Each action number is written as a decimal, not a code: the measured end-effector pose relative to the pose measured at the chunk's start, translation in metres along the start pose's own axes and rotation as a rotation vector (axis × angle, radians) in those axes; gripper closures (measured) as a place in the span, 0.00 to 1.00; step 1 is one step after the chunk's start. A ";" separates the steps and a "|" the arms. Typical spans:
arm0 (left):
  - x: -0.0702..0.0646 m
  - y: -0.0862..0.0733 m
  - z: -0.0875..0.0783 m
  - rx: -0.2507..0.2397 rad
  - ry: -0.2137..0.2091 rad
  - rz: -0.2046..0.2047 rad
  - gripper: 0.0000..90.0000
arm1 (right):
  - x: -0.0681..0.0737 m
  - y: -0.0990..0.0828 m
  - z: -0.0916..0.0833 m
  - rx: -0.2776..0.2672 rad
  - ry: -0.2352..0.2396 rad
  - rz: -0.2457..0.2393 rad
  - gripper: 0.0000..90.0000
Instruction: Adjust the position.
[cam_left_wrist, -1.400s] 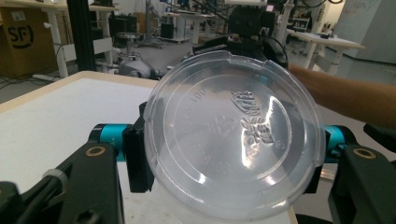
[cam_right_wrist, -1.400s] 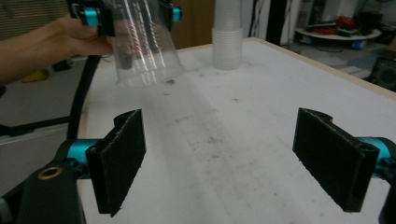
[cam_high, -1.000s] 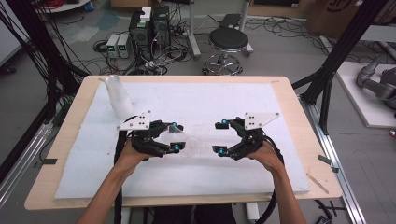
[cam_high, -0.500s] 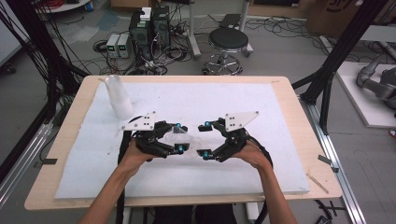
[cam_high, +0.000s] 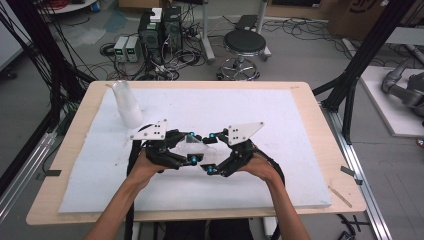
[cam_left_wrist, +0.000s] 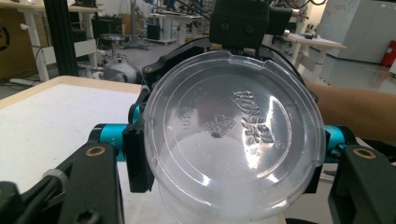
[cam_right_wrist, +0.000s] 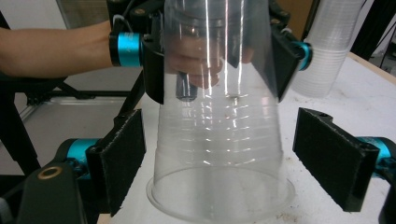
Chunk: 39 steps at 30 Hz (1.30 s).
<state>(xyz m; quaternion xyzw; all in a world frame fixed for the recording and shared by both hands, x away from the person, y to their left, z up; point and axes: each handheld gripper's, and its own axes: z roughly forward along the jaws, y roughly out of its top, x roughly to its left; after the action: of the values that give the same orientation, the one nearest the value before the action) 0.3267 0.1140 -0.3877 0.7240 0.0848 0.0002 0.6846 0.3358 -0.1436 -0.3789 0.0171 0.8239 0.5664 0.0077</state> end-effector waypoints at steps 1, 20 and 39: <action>0.000 0.000 0.000 0.001 -0.001 0.001 0.42 | 0.000 0.000 0.001 0.005 0.002 0.000 0.19; 0.001 0.000 -0.002 0.003 0.005 0.006 0.43 | 0.002 0.002 0.009 0.043 -0.025 -0.062 0.39; -0.006 0.009 -0.009 0.201 0.132 0.034 0.07 | 0.000 0.002 0.002 0.120 -0.046 -0.063 0.40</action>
<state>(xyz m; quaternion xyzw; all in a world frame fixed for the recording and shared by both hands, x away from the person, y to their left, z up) 0.3212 0.1213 -0.3774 0.7887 0.1169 0.0509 0.6014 0.3357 -0.1413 -0.3776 0.0042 0.8561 0.5150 0.0434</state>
